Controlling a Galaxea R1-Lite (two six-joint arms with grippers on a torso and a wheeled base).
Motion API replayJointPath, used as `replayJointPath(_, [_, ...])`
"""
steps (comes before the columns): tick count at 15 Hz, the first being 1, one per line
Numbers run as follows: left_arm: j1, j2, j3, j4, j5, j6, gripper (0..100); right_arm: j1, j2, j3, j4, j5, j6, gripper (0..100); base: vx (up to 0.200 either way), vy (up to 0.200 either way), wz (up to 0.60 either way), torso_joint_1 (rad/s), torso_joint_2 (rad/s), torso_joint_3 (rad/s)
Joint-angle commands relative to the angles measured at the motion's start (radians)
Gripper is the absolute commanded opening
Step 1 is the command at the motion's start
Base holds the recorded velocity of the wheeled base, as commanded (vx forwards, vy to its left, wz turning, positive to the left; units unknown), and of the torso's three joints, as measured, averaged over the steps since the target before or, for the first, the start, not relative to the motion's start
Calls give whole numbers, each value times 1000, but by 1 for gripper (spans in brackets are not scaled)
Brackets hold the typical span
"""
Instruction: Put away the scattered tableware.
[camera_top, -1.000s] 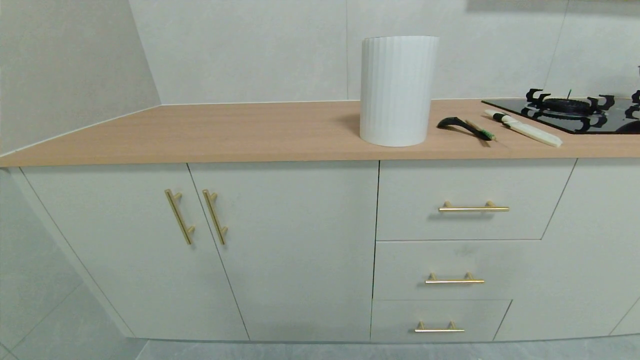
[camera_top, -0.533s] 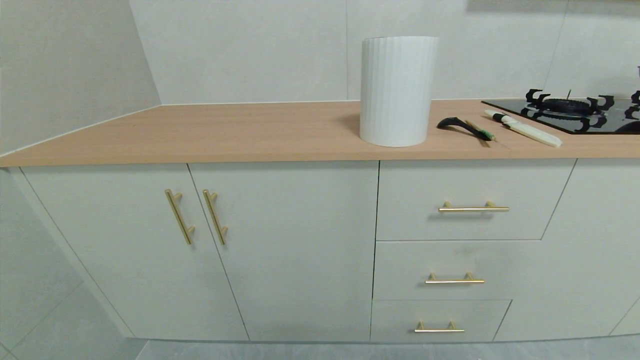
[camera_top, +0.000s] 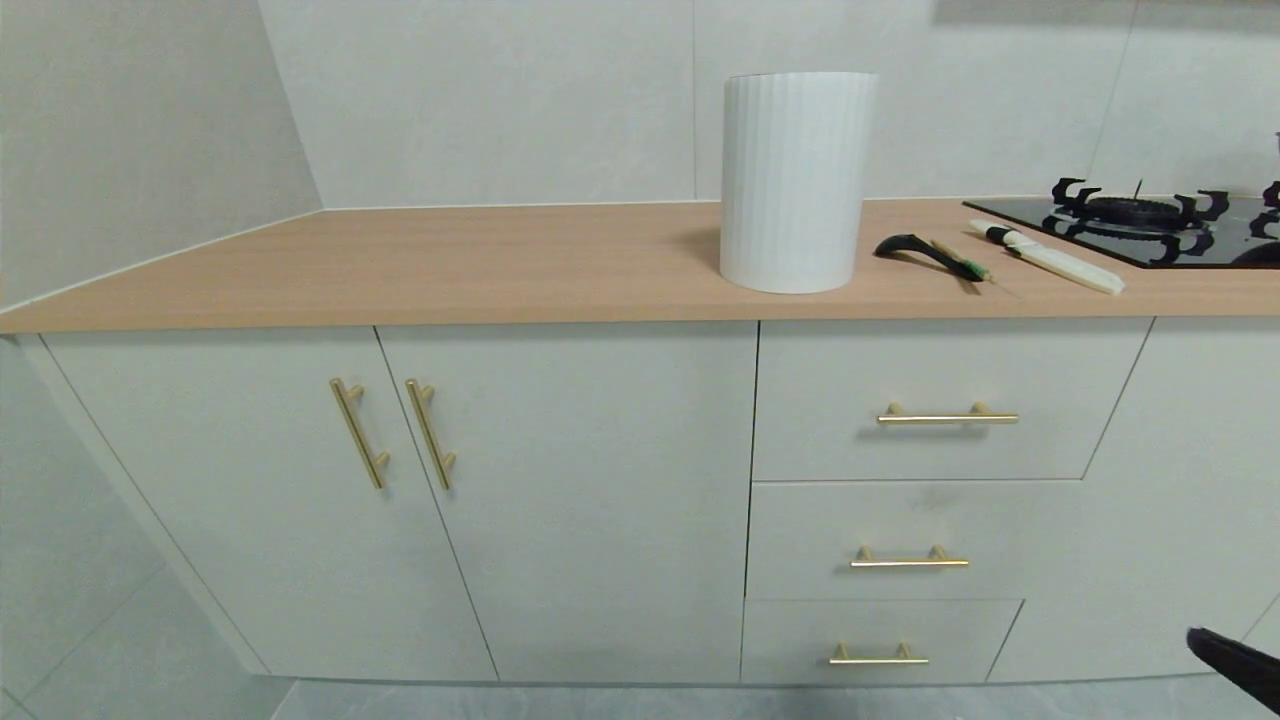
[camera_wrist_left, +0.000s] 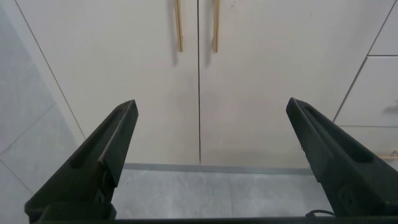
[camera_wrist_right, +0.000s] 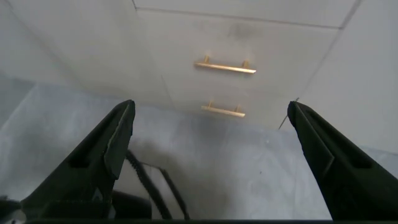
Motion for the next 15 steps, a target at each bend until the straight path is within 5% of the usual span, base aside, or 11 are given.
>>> replayJointPath(1, [0, 0, 0, 0, 0, 0, 100, 28, 466, -96, -159, 5, 0, 100, 0, 0, 0, 0, 0, 0])
replayJointPath(15, [0, 0, 0, 0, 0, 0, 100, 25, 1488, -214, -975, -173, 7, 100, 0, 0, 0, 0, 0, 0])
